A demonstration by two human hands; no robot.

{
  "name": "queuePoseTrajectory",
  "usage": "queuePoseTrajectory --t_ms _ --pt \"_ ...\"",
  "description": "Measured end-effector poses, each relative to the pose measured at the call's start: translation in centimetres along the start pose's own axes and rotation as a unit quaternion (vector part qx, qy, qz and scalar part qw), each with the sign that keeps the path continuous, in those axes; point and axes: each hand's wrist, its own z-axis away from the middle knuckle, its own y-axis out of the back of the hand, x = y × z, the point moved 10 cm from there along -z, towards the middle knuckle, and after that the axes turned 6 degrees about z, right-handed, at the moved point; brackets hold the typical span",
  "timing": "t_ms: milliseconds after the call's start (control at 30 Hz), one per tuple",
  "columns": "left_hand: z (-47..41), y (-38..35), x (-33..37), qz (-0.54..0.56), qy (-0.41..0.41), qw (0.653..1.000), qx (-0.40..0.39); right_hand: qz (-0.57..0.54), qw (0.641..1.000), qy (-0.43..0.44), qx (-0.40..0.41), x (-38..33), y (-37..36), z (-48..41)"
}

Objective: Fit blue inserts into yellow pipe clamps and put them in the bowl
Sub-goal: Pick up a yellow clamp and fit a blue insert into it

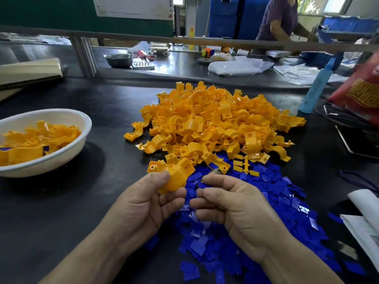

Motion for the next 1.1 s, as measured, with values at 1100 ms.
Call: queuePoseTrajectory --t_ms 1100 --pt "2.2 -4.0 -2.1 -0.145 -0.013 0.965 -0.217 0.072 0.987 0.135 0.049 -2.1 0.2 0.7"
